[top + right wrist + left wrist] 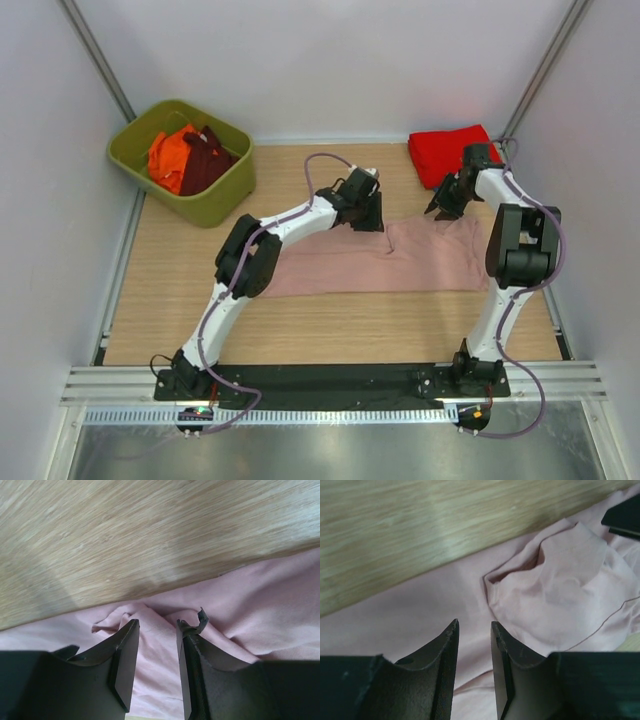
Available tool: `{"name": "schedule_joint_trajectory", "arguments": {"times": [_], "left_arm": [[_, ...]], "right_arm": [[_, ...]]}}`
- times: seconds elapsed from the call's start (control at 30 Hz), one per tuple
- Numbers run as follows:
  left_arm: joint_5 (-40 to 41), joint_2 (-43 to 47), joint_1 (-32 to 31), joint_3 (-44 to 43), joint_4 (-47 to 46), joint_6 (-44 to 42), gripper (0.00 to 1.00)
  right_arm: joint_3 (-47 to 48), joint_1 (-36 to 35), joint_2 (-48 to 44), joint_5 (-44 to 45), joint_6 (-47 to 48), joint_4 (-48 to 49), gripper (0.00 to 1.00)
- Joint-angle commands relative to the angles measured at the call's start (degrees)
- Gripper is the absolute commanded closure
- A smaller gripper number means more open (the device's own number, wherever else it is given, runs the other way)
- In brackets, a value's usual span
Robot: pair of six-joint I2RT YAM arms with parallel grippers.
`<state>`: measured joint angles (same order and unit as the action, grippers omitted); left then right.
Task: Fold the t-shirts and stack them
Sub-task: Fold the tshirt
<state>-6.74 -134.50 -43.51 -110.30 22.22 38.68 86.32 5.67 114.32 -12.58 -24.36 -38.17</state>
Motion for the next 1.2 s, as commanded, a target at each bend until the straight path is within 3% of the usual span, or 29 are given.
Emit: {"name": "schedule_joint_trajectory", "arguments": {"times": [0.0, 0.4, 0.73, 1.17], "left_arm": [[2.35, -1.64, -0.35, -4.66, -5.69, 0.87, 0.67], [-2.4, -8.59, -0.97, -12.48, -7.28, 2.64, 0.73], [2.43, -6.48, -2.9, -9.76, -6.14, -1.76, 0.63], [6.3, -5.43, -3.25, -10.64, -1.48, -4.49, 0.6]], "right_arm": [[-0.19, -0.22, -4.98, -2.36, -0.43, 1.09, 0.57], [-2.56, -0.22, -7.27, -2.28, -0.34, 1.52, 0.58], [-2.65, -0.13, -6.66, -3.24, -0.16, 1.61, 0.58], [-3.27, -0.05, -6.48, -3.24, 0.19, 1.7, 0.58]]}}
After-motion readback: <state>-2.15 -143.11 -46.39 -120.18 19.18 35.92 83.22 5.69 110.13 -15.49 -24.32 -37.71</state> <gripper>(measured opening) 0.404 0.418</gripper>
